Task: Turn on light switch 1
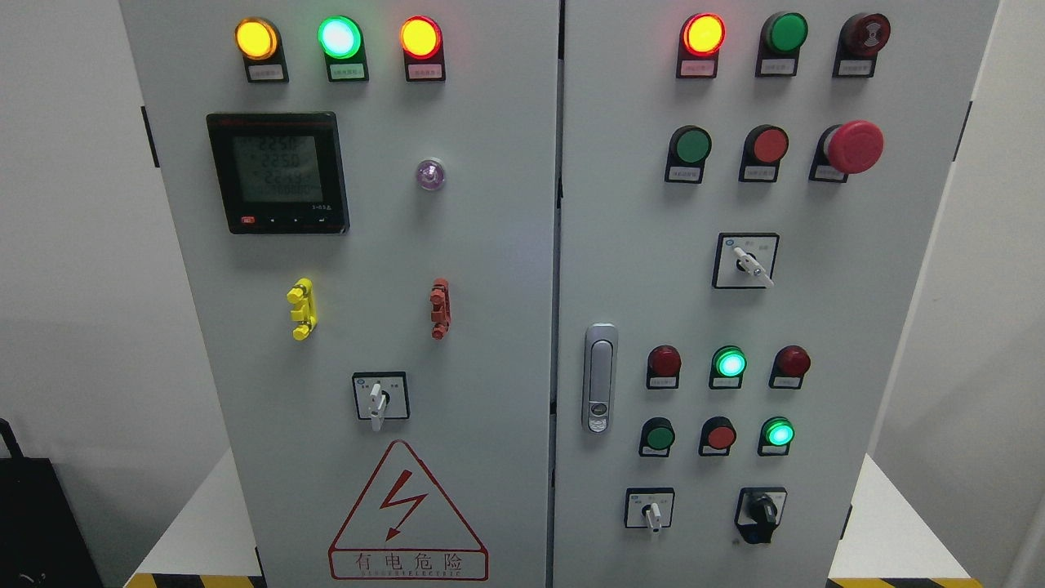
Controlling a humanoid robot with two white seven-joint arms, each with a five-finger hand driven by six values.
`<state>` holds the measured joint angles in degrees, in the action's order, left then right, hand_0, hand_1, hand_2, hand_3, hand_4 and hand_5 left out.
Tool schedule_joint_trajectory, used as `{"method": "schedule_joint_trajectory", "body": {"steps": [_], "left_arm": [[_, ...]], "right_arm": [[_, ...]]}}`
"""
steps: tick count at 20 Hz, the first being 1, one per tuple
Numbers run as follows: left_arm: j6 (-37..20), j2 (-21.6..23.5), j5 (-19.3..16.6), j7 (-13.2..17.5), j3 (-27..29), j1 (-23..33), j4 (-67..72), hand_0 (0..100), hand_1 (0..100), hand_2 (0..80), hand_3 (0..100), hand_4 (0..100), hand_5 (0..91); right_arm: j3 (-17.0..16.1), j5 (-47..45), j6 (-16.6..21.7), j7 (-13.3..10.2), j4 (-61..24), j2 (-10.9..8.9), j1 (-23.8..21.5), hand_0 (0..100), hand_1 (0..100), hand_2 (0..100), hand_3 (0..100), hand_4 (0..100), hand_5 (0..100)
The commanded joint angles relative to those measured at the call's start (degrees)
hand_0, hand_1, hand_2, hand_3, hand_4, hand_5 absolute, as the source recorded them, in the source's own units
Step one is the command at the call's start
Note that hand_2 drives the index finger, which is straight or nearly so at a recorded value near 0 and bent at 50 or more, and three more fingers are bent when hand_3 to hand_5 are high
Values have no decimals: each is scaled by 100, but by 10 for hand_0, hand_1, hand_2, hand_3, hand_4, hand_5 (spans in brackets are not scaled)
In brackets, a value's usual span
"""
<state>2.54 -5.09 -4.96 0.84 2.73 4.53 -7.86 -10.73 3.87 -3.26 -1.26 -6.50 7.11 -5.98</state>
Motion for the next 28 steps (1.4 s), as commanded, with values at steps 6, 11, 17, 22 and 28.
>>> {"method": "schedule_joint_trajectory", "body": {"steps": [6, 11, 17, 22, 28], "left_arm": [[1, -1, 13, -5, -9, 13, -40, 318, 0, 0, 0, 0, 0], [-8, 25, -40, -23, -79, 144, -538, 318, 0, 0, 0, 0, 0], [-8, 113, -241, -23, -88, 487, -1593, 314, 0, 0, 0, 0, 0], [-8, 201, -497, -23, -53, 804, -2674, 312, 0, 0, 0, 0, 0], [-314, 219, -497, -111, 52, 883, -3870, 309, 0, 0, 0, 0, 0]], "right_arm": [[1, 0, 0, 3, 0, 0, 0, 0, 0, 0, 0, 0, 0], [1, 0, 0, 3, 0, 1, 0, 0, 0, 0, 0, 0, 0], [-8, 0, 0, 3, 0, 1, 0, 0, 0, 0, 0, 0, 0], [-8, 0, 0, 3, 0, 1, 0, 0, 0, 0, 0, 0, 0], [-8, 0, 0, 3, 0, 1, 0, 0, 0, 0, 0, 0, 0]]}}
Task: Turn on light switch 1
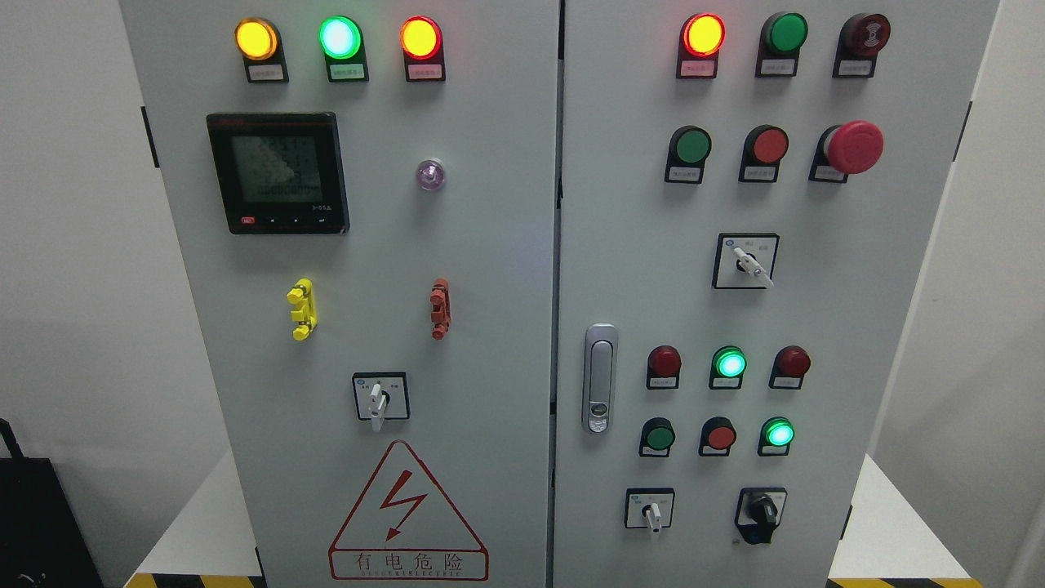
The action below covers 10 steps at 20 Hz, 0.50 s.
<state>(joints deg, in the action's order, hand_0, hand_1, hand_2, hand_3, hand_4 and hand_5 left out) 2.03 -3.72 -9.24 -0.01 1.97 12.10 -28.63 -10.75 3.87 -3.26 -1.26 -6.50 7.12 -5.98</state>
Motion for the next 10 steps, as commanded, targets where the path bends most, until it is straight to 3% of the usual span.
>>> {"method": "schedule_joint_trajectory", "body": {"steps": [1, 3, 5, 10], "left_arm": [[-473, 82, -69, -25, 145, 126, -1943, 307, 0, 0, 6, 1, 0], [-843, 91, -77, -25, 154, 126, -2365, 308, 0, 0, 41, 54, 0], [-897, 82, -77, -8, 198, 126, -2874, 323, 50, 0, 84, 190, 0], [-941, 65, -51, 71, 216, 82, -3982, 357, 153, 0, 190, 336, 0]], "right_arm": [[-6, 0, 0, 3, 0, 0, 0, 0, 0, 0, 0, 0, 0], [2, 0, 0, 3, 0, 0, 0, 0, 0, 0, 0, 0, 0], [2, 0, 0, 3, 0, 0, 0, 0, 0, 0, 0, 0, 0], [2, 0, 0, 3, 0, 0, 0, 0, 0, 0, 0, 0, 0]]}}
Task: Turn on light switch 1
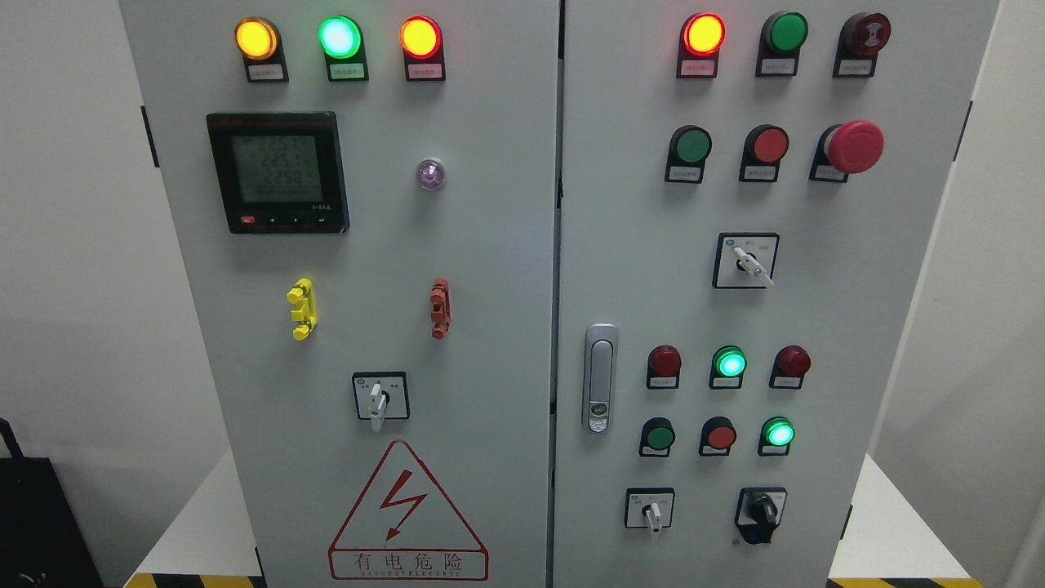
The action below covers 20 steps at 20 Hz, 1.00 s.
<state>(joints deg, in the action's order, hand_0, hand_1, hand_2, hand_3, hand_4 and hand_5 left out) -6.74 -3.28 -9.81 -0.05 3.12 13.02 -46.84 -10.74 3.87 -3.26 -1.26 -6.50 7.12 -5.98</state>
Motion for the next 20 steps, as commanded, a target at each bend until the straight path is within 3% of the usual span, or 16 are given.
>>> {"method": "schedule_joint_trajectory", "body": {"steps": [1, 2, 4, 7, 20], "left_arm": [[-169, 29, 6, 102, 101, -10, -2345, 360, 177, 12, 221, 389, 10], [-353, 29, 6, 120, 101, -1, -2469, 361, 189, 23, 229, 397, 27], [-792, 29, 6, 128, 101, -10, -2628, 357, 247, 139, 351, 514, 147], [-996, 3, 6, 111, 92, -10, -2891, 347, 294, 233, 421, 579, 212], [-1023, 56, 23, 58, -40, 87, -4614, 336, 389, 362, 554, 680, 347]], "right_arm": [[2, 0, 0, 3, 0, 0, 0, 0, 0, 0, 0, 0, 0], [-7, 0, 0, 3, 0, 0, 0, 0, 0, 0, 0, 0, 0], [2, 0, 0, 3, 0, 0, 0, 0, 0, 0, 0, 0, 0], [2, 0, 0, 3, 0, 0, 0, 0, 0, 0, 0, 0, 0], [2, 0, 0, 3, 0, 0, 0, 0, 0, 0, 0, 0, 0]]}}
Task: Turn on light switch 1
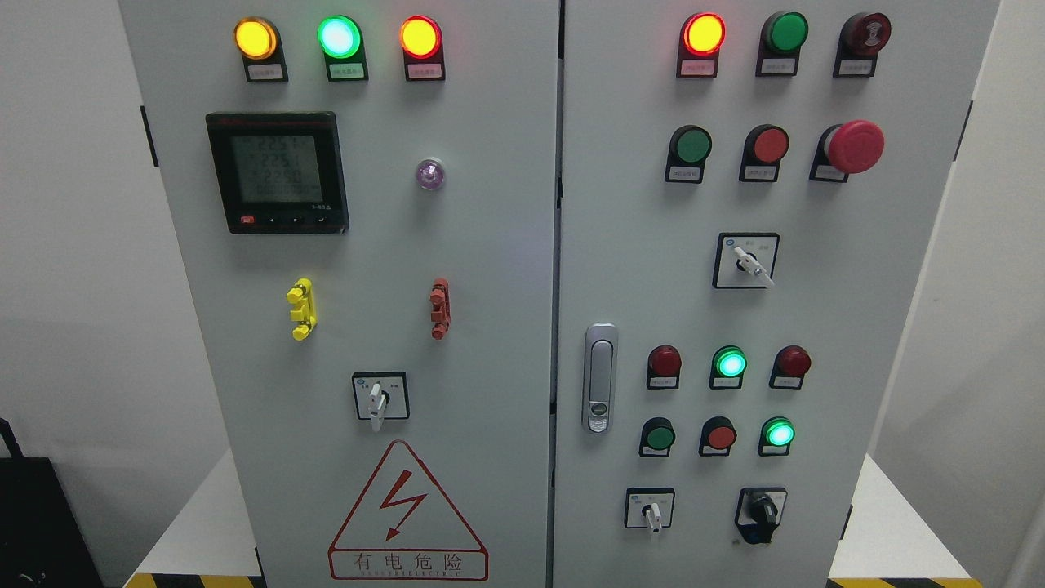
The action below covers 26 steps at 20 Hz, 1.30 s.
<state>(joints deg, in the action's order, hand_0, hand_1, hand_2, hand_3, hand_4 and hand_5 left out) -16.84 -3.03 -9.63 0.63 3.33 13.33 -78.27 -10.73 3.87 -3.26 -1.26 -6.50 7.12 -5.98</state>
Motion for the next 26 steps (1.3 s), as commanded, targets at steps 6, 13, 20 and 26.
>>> {"method": "schedule_joint_trajectory", "body": {"steps": [6, 13, 20, 26], "left_arm": [[-13, 31, 23, -274, -139, 56, -1972, 347, 424, 394, 584, 701, 393], [40, -4, 40, -476, -236, -14, -2333, 362, 480, 418, 636, 721, 506], [241, -66, 49, -477, -289, -225, -2368, 360, 513, 442, 671, 739, 539], [970, -145, 40, -1098, -718, -497, -2641, 356, 522, 465, 685, 745, 546]], "right_arm": [[-8, 0, 0, 3, 0, 0, 0, 0, 0, 0, 0, 0, 0], [1, 0, 0, 3, 0, 0, 0, 0, 0, 0, 0, 0, 0], [1, 0, 0, 3, 0, 0, 0, 0, 0, 0, 0, 0, 0], [1, 0, 0, 3, 0, 0, 0, 0, 0, 0, 0, 0, 0]]}}
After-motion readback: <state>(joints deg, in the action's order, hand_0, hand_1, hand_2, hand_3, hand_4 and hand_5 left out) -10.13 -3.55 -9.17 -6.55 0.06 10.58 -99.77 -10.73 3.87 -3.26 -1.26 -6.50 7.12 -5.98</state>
